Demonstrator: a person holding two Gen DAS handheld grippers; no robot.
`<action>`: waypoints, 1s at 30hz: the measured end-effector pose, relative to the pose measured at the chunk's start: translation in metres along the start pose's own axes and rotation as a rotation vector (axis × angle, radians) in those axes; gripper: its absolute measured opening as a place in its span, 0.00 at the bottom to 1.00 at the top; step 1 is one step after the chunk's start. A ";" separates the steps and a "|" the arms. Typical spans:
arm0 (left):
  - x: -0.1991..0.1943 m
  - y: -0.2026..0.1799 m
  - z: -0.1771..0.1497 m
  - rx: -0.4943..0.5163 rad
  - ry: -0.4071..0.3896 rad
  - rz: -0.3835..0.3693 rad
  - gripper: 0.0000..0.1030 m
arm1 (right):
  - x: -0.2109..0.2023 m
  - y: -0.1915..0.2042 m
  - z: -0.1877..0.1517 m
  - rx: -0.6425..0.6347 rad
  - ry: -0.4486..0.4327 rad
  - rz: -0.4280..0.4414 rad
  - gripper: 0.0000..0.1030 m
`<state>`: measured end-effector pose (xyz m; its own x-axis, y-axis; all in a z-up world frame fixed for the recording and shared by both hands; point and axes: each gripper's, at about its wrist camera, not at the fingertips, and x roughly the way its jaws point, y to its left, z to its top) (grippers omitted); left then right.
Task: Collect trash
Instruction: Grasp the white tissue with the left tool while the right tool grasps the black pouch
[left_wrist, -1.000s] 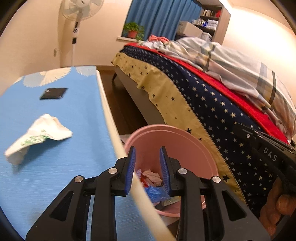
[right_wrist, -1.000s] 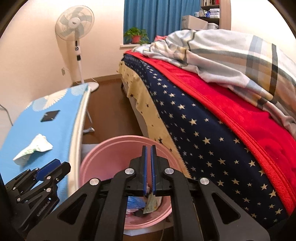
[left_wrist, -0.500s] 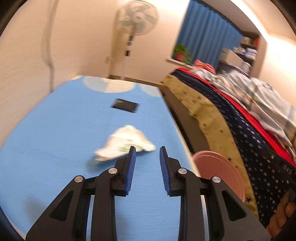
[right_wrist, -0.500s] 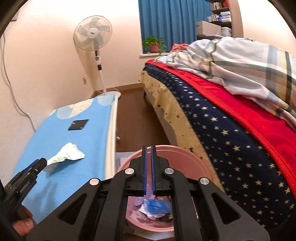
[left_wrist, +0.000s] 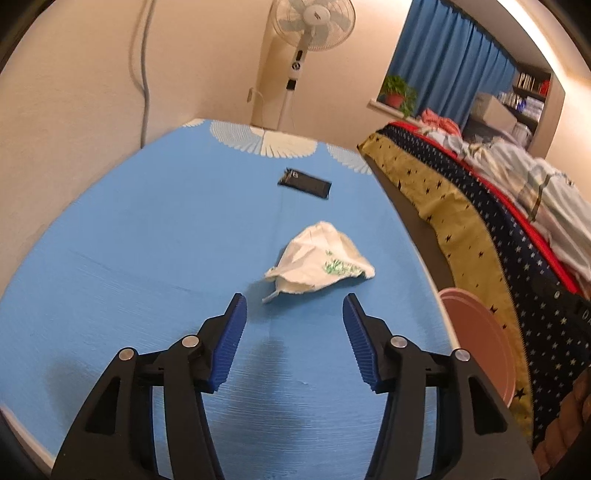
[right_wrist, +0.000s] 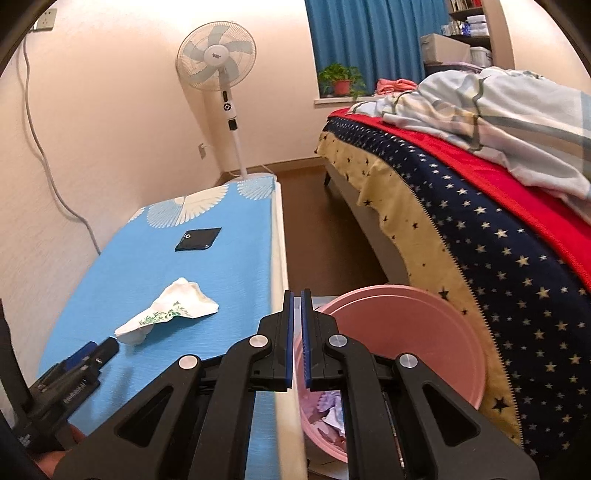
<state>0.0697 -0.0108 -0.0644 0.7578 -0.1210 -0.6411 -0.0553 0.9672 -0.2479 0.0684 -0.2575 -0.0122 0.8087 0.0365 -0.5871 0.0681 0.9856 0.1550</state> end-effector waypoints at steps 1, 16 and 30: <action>0.005 0.000 -0.001 0.008 0.015 0.013 0.52 | 0.002 0.001 -0.001 0.000 0.004 0.002 0.05; 0.036 -0.003 0.008 0.034 0.021 0.037 0.07 | 0.039 0.008 -0.005 -0.024 0.056 0.004 0.05; 0.030 0.032 0.031 -0.121 -0.073 0.180 0.01 | 0.109 0.052 0.019 -0.009 0.104 0.158 0.05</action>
<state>0.1108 0.0235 -0.0694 0.7738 0.0717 -0.6294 -0.2681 0.9373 -0.2228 0.1713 -0.2053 -0.0527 0.7442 0.2073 -0.6349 -0.0609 0.9677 0.2446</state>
